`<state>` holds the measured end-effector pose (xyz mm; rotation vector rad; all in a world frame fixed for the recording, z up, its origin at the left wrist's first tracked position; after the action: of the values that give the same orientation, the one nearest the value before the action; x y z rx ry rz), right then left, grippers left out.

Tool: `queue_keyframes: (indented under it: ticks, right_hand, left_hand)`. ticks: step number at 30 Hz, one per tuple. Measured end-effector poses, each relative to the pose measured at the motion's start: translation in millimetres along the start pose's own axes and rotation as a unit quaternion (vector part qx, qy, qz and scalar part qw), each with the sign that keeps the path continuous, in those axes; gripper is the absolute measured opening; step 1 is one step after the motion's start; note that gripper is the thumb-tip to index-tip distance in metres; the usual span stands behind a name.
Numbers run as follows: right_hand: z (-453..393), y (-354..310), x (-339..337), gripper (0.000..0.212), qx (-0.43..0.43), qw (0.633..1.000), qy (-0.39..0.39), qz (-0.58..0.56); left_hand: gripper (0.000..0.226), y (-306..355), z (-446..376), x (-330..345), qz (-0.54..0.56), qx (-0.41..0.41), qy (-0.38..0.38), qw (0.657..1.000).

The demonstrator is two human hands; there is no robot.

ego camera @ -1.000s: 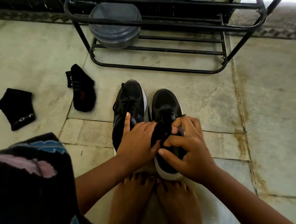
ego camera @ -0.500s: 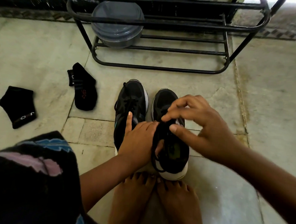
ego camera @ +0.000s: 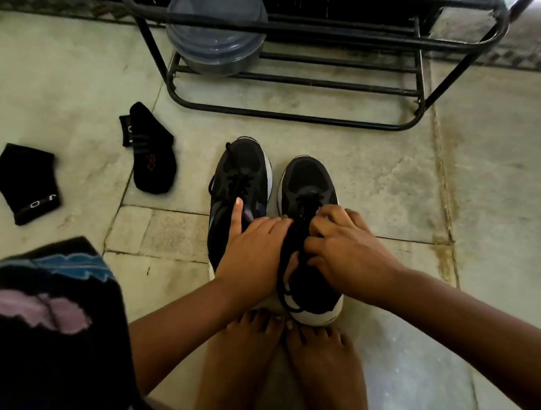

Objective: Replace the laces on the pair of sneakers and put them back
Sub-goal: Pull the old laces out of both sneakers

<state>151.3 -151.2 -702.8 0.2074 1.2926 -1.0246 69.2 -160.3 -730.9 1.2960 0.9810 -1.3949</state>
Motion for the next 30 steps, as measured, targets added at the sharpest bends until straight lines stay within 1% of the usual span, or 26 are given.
queue_keyframes:
  ticks: [4,6,9,11,13,15,17,18,19,20,21,22,23,25,26,27,28,29,30]
  right_hand:
    - [20.0,-26.3,2.3,0.022,-0.063,0.989,-0.122,-0.054]
    - [29.5,-37.3,-1.0,0.023,-0.097,0.980,-0.168,-0.052]
    - [37.4,-35.2,-5.9,0.032,-0.078,0.968,-0.228,-0.072]
    - [37.6,-26.0,-8.5,0.039,-0.048,0.965,-0.242,-0.091]
    - [35.2,-14.5,-8.0,0.046,-0.011,0.969,-0.227,-0.094]
    - [32.7,-12.0,-3.2,0.057,0.003,0.980,-0.194,-0.045]
    - [30.4,-20.7,8.4,0.070,-0.001,0.989,-0.147,0.014]
    - [28.5,-30.2,15.4,0.073,-0.011,0.994,-0.109,0.014]
    - [27.0,-36.7,19.0,0.070,-0.015,0.998,-0.067,0.007]
    - [25.6,-39.4,22.1,0.059,-0.020,0.999,-0.043,0.001]
    - [24.4,-40.2,19.9,0.045,-0.037,0.999,-0.009,-0.017]
    - [23.0,-39.7,12.0,0.035,-0.055,0.998,0.024,-0.033]
    - [21.9,-41.9,3.3,0.033,-0.078,0.994,0.053,-0.049]
    - [17.4,-53.8,-4.7,0.027,-0.101,0.987,0.039,-0.122]
    - [16.6,-53.1,-10.8,0.026,-0.100,0.978,-0.005,-0.184]
    - [15.7,-48.6,-31.8,0.029,-0.080,0.950,-0.031,-0.301]
    - [16.7,-50.0,-51.0,0.032,-0.073,0.917,-0.061,-0.386]
    - [17.8,-52.3,-86.7,0.031,-0.104,0.894,-0.063,-0.432]
    - [23.4,-53.6,-93.8,0.029,-0.139,0.885,-0.057,-0.440]
  left_hand:
    - [0.058,1.9,-0.2,-0.1,0.001,-0.002,0.004,1.000]
    - [0.056,2.3,0.3,-0.8,0.002,-0.005,-0.001,1.000]
    - [0.055,1.4,1.0,-1.3,-0.007,-0.006,0.003,1.000]
    - [0.055,1.7,0.3,-2.3,-0.011,-0.004,0.004,1.000]
    - [0.055,3.1,0.6,-1.8,-0.010,0.002,-0.004,1.000]
    - [0.055,4.3,2.1,-1.6,-0.009,0.006,-0.004,1.000]
    - [0.055,3.6,1.5,-4.7,-0.010,0.002,0.000,1.000]
    - [0.055,1.8,1.7,-3.6,-0.011,-0.002,-0.003,1.000]
    - [0.054,1.0,0.3,-3.8,-0.010,-0.004,-0.002,1.000]
    - [0.055,-0.2,-0.3,-2.1,-0.011,-0.004,-0.005,1.000]
    - [0.056,-0.6,0.1,-0.3,-0.012,-0.002,-0.011,1.000]
    - [0.059,-0.5,0.3,1.8,-0.009,0.004,-0.014,1.000]
    - [0.063,0.7,1.0,2.8,-0.005,0.011,-0.016,1.000]
    - [0.067,0.9,2.3,1.2,0.011,0.014,-0.014,1.000]
    - [0.066,1.4,1.7,-0.2,0.012,0.013,-0.013,1.000]
    - [0.065,2.7,1.4,0.3,0.007,0.012,-0.017,1.000]
    - [0.065,3.5,1.3,0.8,0.005,0.007,-0.017,1.000]
    - [0.066,3.6,1.1,0.2,0.009,0.000,-0.013,1.000]
    - [0.065,3.2,0.9,1.5,0.012,-0.008,-0.013,1.000]
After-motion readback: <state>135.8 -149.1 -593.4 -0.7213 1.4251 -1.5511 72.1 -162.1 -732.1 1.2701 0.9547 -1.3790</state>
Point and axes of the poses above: each hand's wrist, its own z-axis away from the middle knuckle, its own x-axis out of the palm, y = z × x, the point moved 9 cm from there along -z, towards the middle knuckle, and after that the axes turned 11 degrees about -z, right-handed, at the moved point
